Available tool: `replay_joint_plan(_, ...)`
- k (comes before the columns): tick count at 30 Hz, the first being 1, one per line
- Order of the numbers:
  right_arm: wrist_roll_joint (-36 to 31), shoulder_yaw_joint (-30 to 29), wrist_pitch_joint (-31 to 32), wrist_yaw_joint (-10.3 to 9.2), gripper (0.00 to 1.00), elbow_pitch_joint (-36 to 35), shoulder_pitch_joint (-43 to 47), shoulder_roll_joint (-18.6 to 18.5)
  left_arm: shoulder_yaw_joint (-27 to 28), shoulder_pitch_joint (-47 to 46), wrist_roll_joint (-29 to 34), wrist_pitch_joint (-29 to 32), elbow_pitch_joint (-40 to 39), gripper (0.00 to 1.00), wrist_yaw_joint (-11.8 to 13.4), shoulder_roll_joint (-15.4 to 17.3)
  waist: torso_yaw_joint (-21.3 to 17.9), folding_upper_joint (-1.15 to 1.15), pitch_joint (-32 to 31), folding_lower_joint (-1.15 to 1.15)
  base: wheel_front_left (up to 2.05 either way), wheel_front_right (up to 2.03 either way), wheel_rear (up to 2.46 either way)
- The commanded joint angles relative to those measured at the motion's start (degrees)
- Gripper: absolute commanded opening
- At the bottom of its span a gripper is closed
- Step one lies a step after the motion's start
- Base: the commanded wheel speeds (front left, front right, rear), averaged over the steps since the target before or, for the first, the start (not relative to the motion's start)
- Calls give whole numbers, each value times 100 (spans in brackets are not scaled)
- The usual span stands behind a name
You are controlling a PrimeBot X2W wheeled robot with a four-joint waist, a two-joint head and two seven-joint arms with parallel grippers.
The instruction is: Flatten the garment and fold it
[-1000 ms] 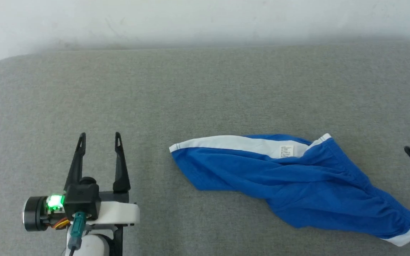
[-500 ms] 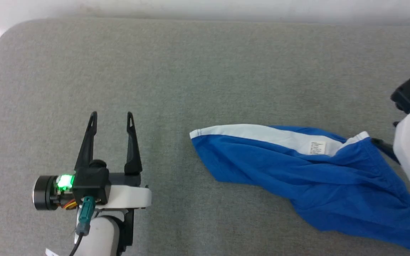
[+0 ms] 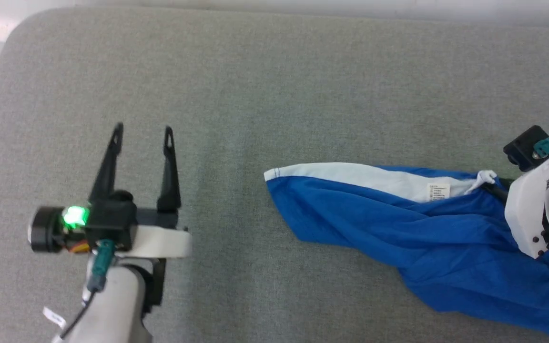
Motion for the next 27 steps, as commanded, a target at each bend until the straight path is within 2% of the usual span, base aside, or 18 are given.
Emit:
replay_joint_plan(1,-52,22,-142,-13,0,11,19,-7,41,-157,-13,-26,21,100,-55,71,-170,0,-232,-1,0,0,0)
replay_joint_plan(4,-19,-142,-809,-13,0,-102,59,-6,117,-474,-123,-26,271,100,-377,340,-287,0,-420,-1,0,0,0)
replay_joint_plan(7,-35,-348,-1353,-13,0,-222,114,33,26,-892,-201,31,754,100,-876,657,-416,0,-536,-1,0,0,0)
replay_joint_plan(10,-164,-525,-1723,-13,0,-259,181,107,-264,-1443,-294,654,1141,100,-1487,906,-515,0,-543,-1,0,0,0)
replay_joint_plan(12,-248,-597,-1832,-13,0,-289,222,184,-561,-1828,-428,1188,1291,100,-1705,1037,-578,0,-501,-1,0,0,0)
replay_joint_plan(15,-375,-679,-1890,-13,0,-346,239,280,-1291,-2359,-855,2021,1470,100,-1795,1208,-668,0,-380,-1,0,0,0)
replay_joint_plan(21,-609,-667,-1861,-13,0,-428,62,442,-3482,-3619,-2632,3627,1637,100,-1802,1849,-901,0,-39,-1,0,0,0)
replay_joint_plan(27,-774,-477,-1901,-13,0,-371,-261,644,-5354,-4829,-3833,4770,1813,100,-1803,2216,-1196,0,290,-1,0,0,0)
